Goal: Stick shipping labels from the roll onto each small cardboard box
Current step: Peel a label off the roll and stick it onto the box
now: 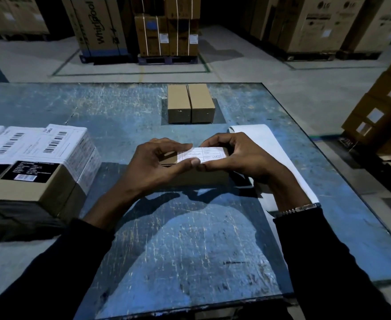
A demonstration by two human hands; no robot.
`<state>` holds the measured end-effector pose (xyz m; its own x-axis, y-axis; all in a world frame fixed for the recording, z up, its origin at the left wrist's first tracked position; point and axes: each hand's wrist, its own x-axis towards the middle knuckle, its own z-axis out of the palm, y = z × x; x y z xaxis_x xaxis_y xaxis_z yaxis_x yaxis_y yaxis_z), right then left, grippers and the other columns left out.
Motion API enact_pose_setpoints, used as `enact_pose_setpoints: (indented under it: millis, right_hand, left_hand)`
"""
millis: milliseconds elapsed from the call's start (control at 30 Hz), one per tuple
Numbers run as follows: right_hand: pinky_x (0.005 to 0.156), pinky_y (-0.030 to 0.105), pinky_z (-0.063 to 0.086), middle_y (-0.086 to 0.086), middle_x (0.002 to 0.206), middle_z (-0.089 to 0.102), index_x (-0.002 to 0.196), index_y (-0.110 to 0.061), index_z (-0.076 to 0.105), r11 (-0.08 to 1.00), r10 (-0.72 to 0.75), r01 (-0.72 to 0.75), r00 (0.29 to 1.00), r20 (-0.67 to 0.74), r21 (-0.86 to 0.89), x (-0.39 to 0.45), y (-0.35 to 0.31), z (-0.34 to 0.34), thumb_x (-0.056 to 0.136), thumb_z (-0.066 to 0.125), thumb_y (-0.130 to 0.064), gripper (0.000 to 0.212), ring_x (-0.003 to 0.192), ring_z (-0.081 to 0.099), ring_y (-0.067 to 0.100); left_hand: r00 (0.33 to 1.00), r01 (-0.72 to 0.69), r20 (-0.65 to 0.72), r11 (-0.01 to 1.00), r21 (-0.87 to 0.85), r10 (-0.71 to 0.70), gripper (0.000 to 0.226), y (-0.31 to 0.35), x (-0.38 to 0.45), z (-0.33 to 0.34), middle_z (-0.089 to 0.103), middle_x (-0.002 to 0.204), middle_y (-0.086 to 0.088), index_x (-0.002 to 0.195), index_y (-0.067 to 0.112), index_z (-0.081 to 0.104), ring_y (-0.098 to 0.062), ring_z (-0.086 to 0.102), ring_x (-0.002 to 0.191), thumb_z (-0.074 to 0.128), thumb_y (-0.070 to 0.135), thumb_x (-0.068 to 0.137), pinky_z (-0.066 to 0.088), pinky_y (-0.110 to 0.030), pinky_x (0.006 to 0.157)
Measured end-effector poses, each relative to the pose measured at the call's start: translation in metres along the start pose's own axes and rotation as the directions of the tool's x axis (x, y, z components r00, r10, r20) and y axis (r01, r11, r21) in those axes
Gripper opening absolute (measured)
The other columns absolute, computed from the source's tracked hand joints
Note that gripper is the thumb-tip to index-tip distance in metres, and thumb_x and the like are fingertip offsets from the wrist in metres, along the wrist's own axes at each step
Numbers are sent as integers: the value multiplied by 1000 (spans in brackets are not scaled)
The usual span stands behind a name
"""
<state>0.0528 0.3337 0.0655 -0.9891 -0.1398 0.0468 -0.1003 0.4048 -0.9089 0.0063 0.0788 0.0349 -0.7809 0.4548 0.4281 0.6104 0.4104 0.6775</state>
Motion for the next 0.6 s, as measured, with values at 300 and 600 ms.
enact_pose_setpoints:
  millis: [300, 600]
  right_hand:
    - [109, 40, 57, 4, 123, 79, 130, -15, 75, 993, 30, -46, 989, 148, 109, -5, 4, -11, 79, 88, 6, 56, 120, 72, 22]
    - [100, 34, 60, -4, 116, 79, 121, -22, 76, 997, 38, -43, 996, 87, 58, -3, -1, -4, 72, 99, -17, 53, 113, 73, 13]
  left_hand:
    - [995, -19, -95, 1000, 8, 20, 54, 3, -3, 9, 79, 115, 9, 121, 29, 81, -3, 71, 104, 92, 56, 76, 62, -30, 83]
    - [989, -34, 145, 999, -18, 37, 51, -9, 1, -11, 69, 127, 24, 136, 39, 69, -5, 60, 122, 77, 45, 86, 53, -23, 95]
